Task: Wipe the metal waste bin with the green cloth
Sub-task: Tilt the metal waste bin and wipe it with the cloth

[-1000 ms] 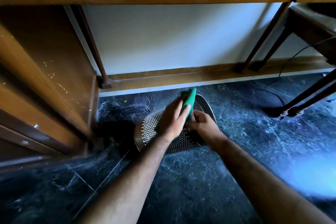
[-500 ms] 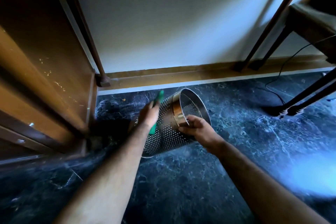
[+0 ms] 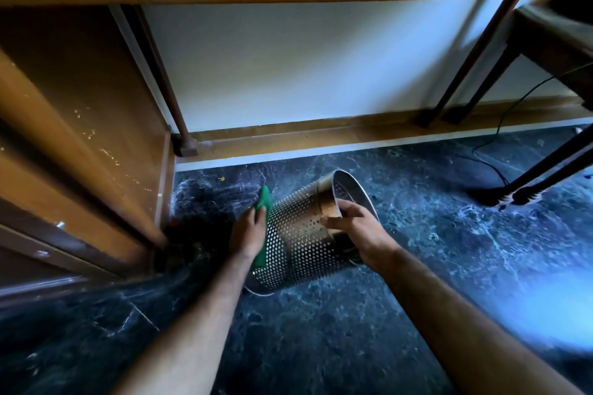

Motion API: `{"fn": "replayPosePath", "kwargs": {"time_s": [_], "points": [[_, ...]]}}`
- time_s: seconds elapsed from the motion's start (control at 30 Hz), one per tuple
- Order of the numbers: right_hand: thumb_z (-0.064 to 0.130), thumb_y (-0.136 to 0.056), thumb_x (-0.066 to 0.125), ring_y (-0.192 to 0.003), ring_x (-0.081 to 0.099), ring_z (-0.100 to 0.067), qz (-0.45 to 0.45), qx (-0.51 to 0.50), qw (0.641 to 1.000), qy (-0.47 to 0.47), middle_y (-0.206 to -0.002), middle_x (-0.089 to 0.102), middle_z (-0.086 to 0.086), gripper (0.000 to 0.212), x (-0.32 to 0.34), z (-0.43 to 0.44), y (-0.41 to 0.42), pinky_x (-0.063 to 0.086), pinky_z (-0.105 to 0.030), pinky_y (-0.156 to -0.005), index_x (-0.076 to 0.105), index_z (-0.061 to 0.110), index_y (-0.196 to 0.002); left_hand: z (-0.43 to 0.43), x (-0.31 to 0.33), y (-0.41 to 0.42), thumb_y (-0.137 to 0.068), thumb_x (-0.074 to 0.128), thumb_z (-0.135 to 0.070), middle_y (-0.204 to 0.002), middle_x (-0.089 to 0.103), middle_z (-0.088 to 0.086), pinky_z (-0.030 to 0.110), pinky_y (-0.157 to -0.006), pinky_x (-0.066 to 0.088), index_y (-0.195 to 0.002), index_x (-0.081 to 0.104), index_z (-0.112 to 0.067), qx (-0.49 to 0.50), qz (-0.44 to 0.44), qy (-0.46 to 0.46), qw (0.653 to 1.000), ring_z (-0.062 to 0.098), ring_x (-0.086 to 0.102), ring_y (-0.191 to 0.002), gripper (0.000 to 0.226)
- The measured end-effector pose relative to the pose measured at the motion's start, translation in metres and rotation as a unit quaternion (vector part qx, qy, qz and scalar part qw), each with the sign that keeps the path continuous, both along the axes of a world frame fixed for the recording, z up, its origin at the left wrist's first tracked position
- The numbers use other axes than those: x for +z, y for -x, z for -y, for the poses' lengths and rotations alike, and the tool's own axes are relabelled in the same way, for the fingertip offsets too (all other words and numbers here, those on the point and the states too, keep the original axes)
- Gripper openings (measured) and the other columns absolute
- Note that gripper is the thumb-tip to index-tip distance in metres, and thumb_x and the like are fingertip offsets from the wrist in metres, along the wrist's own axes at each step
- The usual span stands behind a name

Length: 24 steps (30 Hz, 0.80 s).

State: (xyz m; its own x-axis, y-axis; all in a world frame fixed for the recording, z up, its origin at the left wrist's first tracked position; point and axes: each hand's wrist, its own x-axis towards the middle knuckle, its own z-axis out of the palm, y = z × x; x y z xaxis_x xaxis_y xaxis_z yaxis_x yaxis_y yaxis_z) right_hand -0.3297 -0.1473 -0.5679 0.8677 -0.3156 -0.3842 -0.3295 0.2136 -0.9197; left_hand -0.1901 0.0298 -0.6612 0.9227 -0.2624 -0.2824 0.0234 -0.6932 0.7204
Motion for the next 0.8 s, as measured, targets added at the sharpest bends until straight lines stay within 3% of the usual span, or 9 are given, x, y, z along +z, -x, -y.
{"fn": "replayPosePath", "kwargs": {"time_s": [0.07,0.17,0.23,0.27,0.37,0.47,0.57,0.7,0.8], "points": [[-0.008,-0.086,0.063,-0.075,0.069,-0.015,-0.001,0.054,0.998,0.012,-0.090,0.076,-0.005,0.028,-0.003,-0.005,0.004,0.057,-0.024,-0.064,0.072,0.011,-0.105,0.010,0.016,-0.012,-0.099,0.033,-0.060,-0.135,0.062,0.017,0.037,-0.095,0.049,-0.139,0.054,-0.018,0.006,-0.085,0.005,0.996,0.036,0.063,-0.115,0.062],[-0.014,-0.087,0.061,-0.093,0.072,-0.017,0.012,0.134,0.990,0.046,-0.106,0.076,-0.012,0.032,-0.004,-0.006,0.004,0.059,-0.026,-0.082,0.069,0.001,-0.114,0.045,0.051,-0.019,-0.084,0.026,-0.084,-0.128,0.067,0.004,0.038,-0.094,0.052,-0.136,0.054,-0.036,-0.012,-0.077,0.043,0.996,0.029,0.067,-0.105,0.076],[-0.013,-0.086,0.062,-0.102,0.071,-0.022,0.010,0.160,0.984,0.079,-0.116,0.073,-0.018,0.036,-0.003,0.000,0.000,0.057,-0.033,-0.093,0.065,-0.002,-0.121,0.070,0.073,-0.017,-0.091,0.035,-0.073,-0.112,0.072,-0.001,0.030,-0.081,0.051,-0.124,0.063,-0.035,-0.038,-0.038,0.100,0.994,0.024,0.068,-0.095,0.058],[-0.013,-0.086,0.063,-0.097,0.071,-0.021,0.000,0.157,0.984,0.088,-0.113,0.074,-0.017,0.036,-0.001,0.002,-0.002,0.058,-0.031,-0.089,0.065,-0.002,-0.120,0.079,0.083,-0.012,-0.095,0.039,-0.065,-0.104,0.072,-0.004,0.028,-0.076,0.050,-0.120,0.065,-0.033,-0.052,-0.009,0.124,0.991,0.022,0.068,-0.090,0.048],[-0.008,-0.081,0.068,-0.060,0.062,-0.015,-0.027,0.077,0.990,0.117,-0.077,0.067,-0.009,0.019,0.006,-0.002,-0.014,0.052,-0.029,-0.057,0.068,0.003,-0.097,0.083,0.081,0.016,-0.098,0.045,-0.049,-0.101,0.072,-0.002,0.033,-0.074,0.053,-0.112,0.067,-0.024,-0.113,0.093,0.191,0.971,0.020,0.067,-0.088,0.036],[-0.001,-0.081,0.072,-0.064,0.065,-0.025,-0.043,-0.091,0.993,0.061,-0.073,0.071,-0.010,0.007,0.004,-0.009,-0.024,0.056,-0.040,-0.064,0.071,0.002,-0.087,0.052,0.037,0.043,-0.100,0.043,-0.044,-0.122,0.071,0.003,0.034,-0.090,0.053,-0.128,0.061,-0.022,-0.144,0.163,0.167,0.962,0.018,0.066,-0.106,0.039],[0.001,-0.083,0.072,-0.076,0.073,-0.028,-0.060,-0.122,0.991,0.000,-0.080,0.078,-0.010,0.008,-0.001,-0.007,-0.014,0.060,-0.045,-0.069,0.075,0.005,-0.089,0.016,0.001,0.037,-0.100,0.042,-0.045,-0.119,0.071,0.007,0.032,-0.087,0.051,-0.126,0.063,-0.017,-0.052,0.182,0.068,0.980,0.024,0.067,-0.104,0.044],[0.004,-0.081,0.075,-0.083,0.075,-0.025,-0.044,-0.035,0.997,0.054,-0.090,0.079,-0.009,0.013,-0.010,-0.010,0.002,0.061,-0.039,-0.075,0.075,0.006,-0.094,-0.006,-0.002,-0.002,-0.101,0.034,-0.053,-0.134,0.062,0.021,0.038,-0.099,0.045,-0.130,0.061,-0.011,-0.006,-0.009,-0.051,0.999,0.038,0.060,-0.119,0.058],[0.004,-0.081,0.075,-0.078,0.073,-0.015,-0.027,0.056,0.991,0.119,-0.089,0.079,-0.006,0.013,-0.012,-0.021,0.006,0.058,-0.030,-0.072,0.074,0.006,-0.094,0.004,0.010,-0.022,-0.076,0.034,-0.090,-0.147,0.054,0.015,0.043,-0.114,0.037,-0.140,0.055,-0.021,0.016,-0.168,-0.014,0.985,0.035,0.054,-0.131,0.096]]}}
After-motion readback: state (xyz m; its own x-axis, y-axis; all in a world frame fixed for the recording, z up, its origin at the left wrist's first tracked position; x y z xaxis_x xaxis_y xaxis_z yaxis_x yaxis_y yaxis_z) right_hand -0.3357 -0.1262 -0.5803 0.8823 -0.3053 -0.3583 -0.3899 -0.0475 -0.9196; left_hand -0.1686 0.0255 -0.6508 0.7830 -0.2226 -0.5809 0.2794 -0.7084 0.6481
